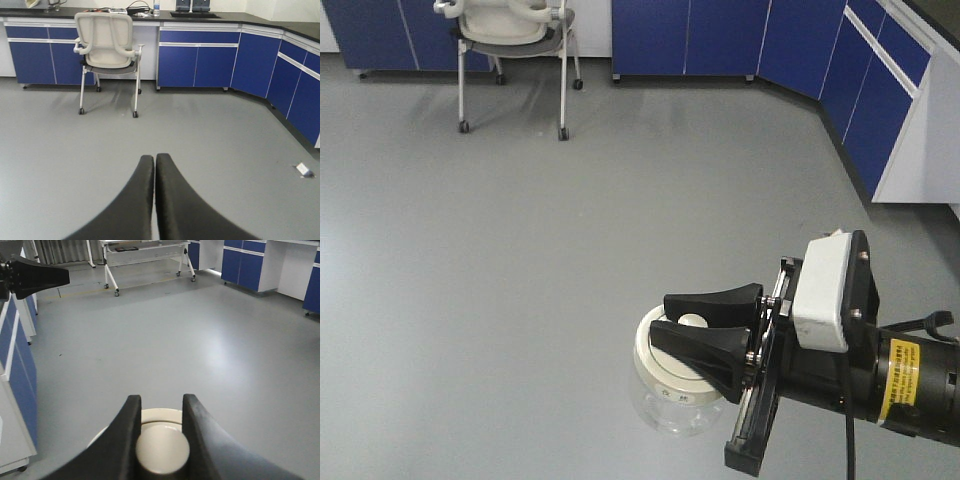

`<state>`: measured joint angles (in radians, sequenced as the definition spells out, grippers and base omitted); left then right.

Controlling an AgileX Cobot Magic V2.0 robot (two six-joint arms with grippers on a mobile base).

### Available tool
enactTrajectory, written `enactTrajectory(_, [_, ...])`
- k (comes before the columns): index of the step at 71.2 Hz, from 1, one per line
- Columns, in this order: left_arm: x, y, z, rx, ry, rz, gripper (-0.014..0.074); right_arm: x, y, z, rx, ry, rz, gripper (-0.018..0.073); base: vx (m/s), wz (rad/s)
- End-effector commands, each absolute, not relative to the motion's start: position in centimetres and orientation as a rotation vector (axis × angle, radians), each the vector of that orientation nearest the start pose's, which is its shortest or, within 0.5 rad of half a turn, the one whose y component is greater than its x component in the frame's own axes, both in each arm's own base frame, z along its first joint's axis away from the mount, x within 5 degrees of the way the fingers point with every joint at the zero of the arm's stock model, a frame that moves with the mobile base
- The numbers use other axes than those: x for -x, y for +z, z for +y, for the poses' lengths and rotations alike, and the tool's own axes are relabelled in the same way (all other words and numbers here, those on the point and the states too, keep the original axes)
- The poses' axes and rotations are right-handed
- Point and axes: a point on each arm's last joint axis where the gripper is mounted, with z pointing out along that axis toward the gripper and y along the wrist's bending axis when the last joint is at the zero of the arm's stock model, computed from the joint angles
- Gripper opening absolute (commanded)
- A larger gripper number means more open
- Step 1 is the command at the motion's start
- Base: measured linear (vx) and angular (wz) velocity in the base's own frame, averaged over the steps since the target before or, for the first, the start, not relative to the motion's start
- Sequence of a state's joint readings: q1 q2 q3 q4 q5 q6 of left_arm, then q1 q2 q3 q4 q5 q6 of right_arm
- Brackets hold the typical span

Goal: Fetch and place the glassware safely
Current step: 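Drive the base to the other bench holding the jar in the right gripper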

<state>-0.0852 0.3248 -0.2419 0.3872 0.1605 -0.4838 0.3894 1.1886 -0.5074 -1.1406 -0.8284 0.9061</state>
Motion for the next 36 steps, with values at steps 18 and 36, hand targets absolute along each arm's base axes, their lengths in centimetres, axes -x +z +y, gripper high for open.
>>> enactTrajectory(18, [-8.68,27.27,-0.39,0.049,-0.117,1.645,-0.0007,-17.82,28.53,13.96,0.871,0.916,1.418,-0.0001,0.75,-0.11])
enactTrajectory(36, [-8.68,27.27,-0.39,0.049,-0.117,1.645,-0.0007,-17.82,28.53,13.96,0.871,0.916,1.418,-0.0001,0.72,-0.03])
